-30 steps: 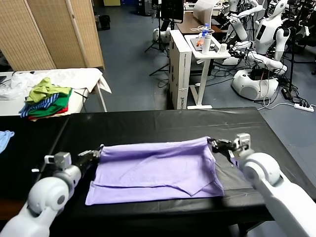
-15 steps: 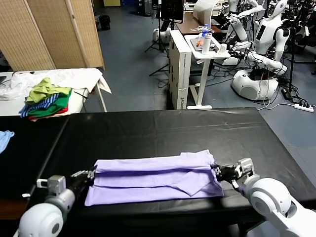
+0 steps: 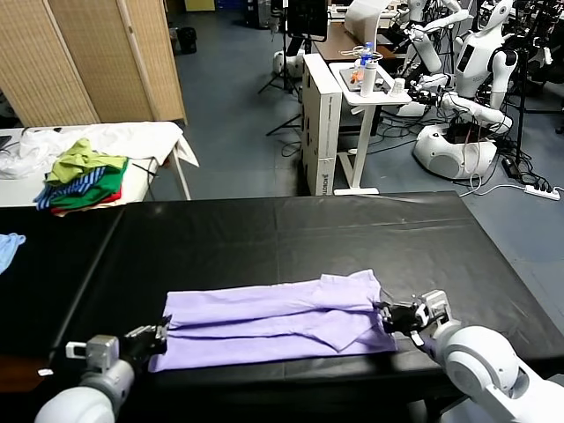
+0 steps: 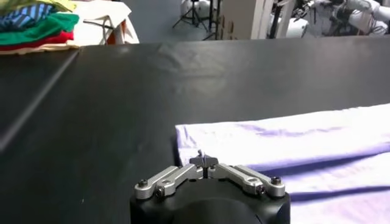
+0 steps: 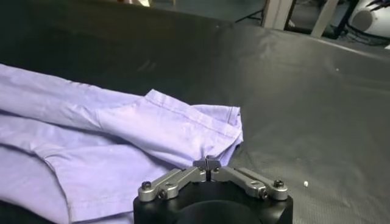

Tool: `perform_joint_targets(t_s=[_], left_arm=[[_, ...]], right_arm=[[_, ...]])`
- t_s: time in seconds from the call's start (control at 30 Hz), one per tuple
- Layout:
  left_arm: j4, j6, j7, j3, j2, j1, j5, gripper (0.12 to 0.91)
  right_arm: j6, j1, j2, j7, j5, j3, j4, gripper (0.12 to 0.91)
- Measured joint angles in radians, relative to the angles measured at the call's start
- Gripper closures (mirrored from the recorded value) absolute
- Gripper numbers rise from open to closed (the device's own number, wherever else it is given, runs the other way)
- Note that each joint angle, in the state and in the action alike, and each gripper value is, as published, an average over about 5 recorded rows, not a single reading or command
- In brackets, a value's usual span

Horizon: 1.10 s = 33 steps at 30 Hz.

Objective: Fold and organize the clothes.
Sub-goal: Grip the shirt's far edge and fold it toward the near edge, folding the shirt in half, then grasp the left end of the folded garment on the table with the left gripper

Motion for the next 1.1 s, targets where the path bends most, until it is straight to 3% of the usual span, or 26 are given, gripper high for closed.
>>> perform_joint_targets(t_s=[0.1,0.3,0.4,0.47,0.53,0.7,0.87,0.97,1.1], left_arm=[[-0.012,0.013,-0.019,-0.004,-0.009,0.014,0.011,0.825],[-0.055,0.053,-0.054,-0.034,-0.028,0.052,0.021,0.477],[-0.080,0.039,-0.064,-0.051,-0.037,0.068,0.017,0.290],[-0.088,0.010,-0.072,-0.057,-0.042,0.066,0.000,0.190],[-0.086,-0.014,-0.084,-0.057,-0.044,0.051,-0.031,0.141],[-0.040,-0.041,-0.104,-0.037,-0.044,-0.033,-0.107,0.124],[0.031,-0.057,-0.085,-0.012,-0.047,-0.110,-0.124,0.123],[0.068,-0.060,-0.071,-0.007,-0.051,-0.129,-0.126,0.123],[0.103,-0.061,-0.063,-0.002,-0.053,-0.140,-0.126,0.133]], right_arm=[[0.000,-0.019,-0.010,0.014,0.024,0.022,0.028,0.531],[0.000,-0.061,-0.007,0.022,0.080,0.099,0.081,0.200],[0.002,-0.048,0.016,0.038,0.078,0.113,0.064,0.130],[0.013,-0.024,0.043,0.049,0.064,0.105,0.034,0.122],[0.034,0.009,0.079,0.055,0.039,0.089,-0.004,0.119],[0.087,0.095,0.179,0.051,-0.024,0.036,-0.106,0.118],[0.105,0.163,0.250,0.041,-0.057,-0.011,-0.199,0.126],[0.108,0.190,0.281,0.036,-0.078,-0.033,-0.246,0.196],[0.108,0.202,0.315,0.034,-0.095,-0.050,-0.287,0.365]])
